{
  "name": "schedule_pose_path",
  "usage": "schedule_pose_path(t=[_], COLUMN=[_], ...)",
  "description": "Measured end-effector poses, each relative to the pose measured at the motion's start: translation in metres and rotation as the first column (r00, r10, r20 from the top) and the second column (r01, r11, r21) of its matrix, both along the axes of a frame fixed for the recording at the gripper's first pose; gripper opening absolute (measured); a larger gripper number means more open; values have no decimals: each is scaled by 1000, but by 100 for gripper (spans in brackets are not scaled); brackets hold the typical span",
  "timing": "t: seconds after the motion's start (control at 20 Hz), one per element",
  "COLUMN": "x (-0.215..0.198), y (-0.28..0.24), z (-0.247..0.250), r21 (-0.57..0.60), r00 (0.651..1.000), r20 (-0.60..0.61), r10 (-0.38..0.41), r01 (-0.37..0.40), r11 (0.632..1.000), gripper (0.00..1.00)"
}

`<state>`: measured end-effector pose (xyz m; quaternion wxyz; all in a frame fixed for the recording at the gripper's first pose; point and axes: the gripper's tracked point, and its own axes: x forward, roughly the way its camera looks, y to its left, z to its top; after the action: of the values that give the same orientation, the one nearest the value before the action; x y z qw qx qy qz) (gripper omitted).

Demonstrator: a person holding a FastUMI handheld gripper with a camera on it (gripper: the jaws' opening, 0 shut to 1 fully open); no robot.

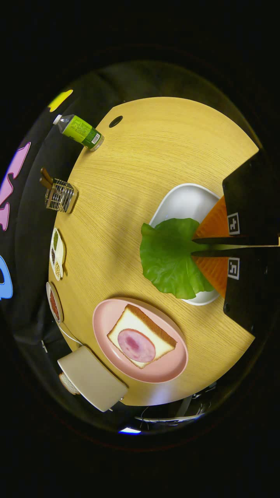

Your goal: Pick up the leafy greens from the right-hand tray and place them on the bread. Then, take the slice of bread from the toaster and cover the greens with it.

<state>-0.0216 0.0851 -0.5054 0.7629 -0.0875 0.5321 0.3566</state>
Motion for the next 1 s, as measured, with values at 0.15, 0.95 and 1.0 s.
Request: schedule_pose_path(t=[0.15,0.95,1.0], x=[3,-23,-26], y=[2,117,128], z=[25,154,156], r21=[42,221,224], r00=[999,997,997], r20=[9,-18,-18], r10=[-43,-82,-74], r01=[43,84,76], r11=[998,972,972], gripper=[7,6,6])
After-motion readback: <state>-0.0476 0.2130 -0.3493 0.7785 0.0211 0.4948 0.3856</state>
